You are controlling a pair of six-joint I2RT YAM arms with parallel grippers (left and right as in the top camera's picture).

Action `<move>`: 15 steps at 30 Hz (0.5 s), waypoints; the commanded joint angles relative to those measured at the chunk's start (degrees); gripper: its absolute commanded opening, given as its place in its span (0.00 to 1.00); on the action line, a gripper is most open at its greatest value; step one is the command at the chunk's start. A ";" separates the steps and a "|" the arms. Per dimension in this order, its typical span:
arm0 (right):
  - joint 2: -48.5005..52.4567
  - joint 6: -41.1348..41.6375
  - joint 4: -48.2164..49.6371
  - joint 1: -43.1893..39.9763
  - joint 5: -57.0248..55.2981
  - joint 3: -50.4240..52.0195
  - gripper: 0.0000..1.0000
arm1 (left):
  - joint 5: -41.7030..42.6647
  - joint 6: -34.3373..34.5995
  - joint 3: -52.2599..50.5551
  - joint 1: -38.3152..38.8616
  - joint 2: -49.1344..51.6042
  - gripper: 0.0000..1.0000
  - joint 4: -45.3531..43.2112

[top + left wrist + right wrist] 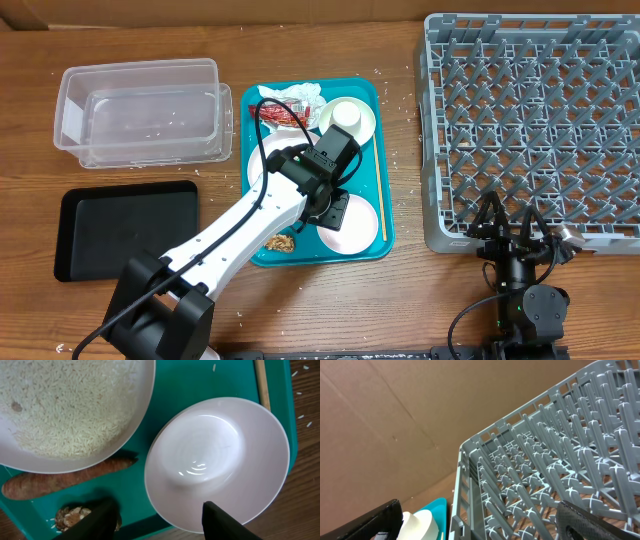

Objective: Sort waste into correct bins and load items into the dishwasher
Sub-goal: 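Lower the left gripper and grasp the rim of the white rice plate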

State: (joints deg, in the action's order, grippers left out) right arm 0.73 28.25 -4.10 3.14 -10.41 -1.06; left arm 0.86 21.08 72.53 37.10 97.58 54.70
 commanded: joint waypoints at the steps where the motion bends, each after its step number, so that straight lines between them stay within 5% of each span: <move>1: -0.50 -0.66 0.33 0.28 0.15 0.59 1.00 | 1.77 0.85 -0.17 0.33 0.63 0.56 -1.55; 5: -0.50 -0.66 0.33 0.28 0.15 0.59 1.00 | -0.20 0.76 -0.17 0.44 1.51 0.63 -2.71; 15: -0.50 -0.66 0.33 0.28 0.15 0.59 1.00 | -7.50 1.20 -0.17 0.35 3.37 0.63 -5.27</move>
State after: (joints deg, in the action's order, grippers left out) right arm 0.73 28.23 -4.08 3.16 -10.39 -1.06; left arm -4.10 21.23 72.44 37.15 100.57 51.07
